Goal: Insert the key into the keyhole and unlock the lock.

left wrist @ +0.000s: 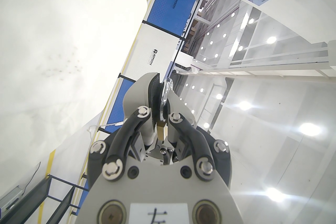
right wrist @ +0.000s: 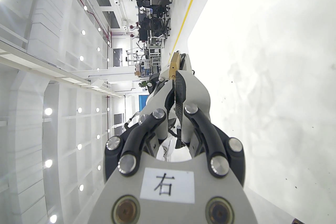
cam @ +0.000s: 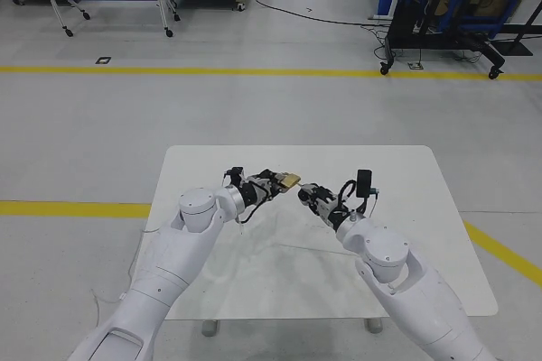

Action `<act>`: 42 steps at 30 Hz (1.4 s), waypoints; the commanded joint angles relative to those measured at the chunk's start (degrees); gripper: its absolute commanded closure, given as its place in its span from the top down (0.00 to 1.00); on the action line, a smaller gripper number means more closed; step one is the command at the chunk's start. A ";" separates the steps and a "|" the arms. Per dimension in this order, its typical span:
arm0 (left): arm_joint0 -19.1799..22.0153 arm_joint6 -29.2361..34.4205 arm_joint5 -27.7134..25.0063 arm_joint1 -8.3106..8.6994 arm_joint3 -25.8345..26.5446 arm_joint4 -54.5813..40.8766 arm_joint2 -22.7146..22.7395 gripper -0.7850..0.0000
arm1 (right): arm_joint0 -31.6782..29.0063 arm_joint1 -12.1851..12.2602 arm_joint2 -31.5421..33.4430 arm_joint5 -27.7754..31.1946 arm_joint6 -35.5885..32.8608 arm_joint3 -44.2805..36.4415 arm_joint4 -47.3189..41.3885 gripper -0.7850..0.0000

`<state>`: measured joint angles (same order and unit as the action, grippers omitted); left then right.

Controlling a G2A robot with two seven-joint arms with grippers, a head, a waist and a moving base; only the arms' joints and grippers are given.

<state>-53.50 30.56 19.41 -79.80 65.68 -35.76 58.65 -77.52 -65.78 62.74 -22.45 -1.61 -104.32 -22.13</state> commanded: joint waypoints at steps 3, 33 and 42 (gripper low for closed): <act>0.09 -0.04 -0.16 -0.13 -0.17 0.27 -0.35 0.00 | 0.11 -0.20 0.08 -0.67 -0.02 0.10 0.46 0.00; -1.75 0.66 -3.24 0.52 3.12 7.31 0.05 0.00 | 1.87 -2.68 -2.38 -3.62 3.70 0.71 4.41 1.00; -2.70 -1.79 -4.26 0.38 3.04 6.27 0.85 0.00 | 1.59 -2.68 -2.11 -3.25 3.51 0.52 4.21 1.00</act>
<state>-56.11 28.97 15.40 -79.40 68.77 -29.43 59.48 -75.93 -68.47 60.63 -25.70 1.89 -103.80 -17.93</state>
